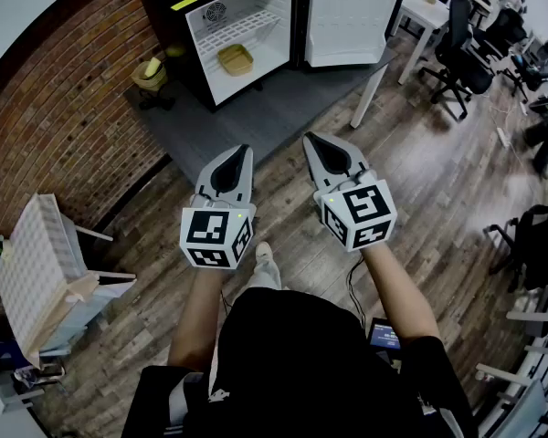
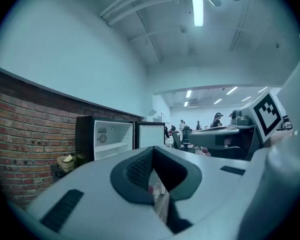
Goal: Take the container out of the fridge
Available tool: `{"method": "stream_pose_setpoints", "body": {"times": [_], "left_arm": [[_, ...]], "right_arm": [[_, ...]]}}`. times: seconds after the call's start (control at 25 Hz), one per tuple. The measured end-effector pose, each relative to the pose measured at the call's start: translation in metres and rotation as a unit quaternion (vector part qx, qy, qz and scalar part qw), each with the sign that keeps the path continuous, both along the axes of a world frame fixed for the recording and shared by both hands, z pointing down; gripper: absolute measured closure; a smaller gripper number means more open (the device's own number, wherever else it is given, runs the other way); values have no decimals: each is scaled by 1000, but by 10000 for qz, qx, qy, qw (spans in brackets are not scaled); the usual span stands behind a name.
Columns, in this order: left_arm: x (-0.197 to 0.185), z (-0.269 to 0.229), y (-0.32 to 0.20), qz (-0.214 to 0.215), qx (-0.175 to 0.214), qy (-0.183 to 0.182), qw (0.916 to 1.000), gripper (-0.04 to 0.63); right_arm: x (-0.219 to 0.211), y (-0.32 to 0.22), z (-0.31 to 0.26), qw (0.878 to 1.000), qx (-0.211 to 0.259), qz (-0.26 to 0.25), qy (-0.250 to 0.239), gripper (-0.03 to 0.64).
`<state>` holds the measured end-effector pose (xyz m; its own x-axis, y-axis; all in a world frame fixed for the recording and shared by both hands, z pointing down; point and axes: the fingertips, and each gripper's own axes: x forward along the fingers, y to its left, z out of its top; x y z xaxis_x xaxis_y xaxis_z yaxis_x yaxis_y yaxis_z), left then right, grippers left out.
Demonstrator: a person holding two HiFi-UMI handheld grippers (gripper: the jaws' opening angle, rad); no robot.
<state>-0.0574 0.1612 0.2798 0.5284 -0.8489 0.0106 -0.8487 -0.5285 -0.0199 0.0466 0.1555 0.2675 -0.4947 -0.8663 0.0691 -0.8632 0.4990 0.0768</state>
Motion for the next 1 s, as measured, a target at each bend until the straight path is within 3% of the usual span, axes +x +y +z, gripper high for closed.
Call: {"method": "stream_pose_setpoints", "body": {"times": [0.48,1.0], "left_arm": [[-2,0,-28,27,4,-35,10000,583],[-8,5,-131,220,49,-265,9994,583]], "right_arm": [[-12,-28,6,9999,-58,-144,74,577],[-25,-137,17,9994,-316,-99,-21,577]]}}
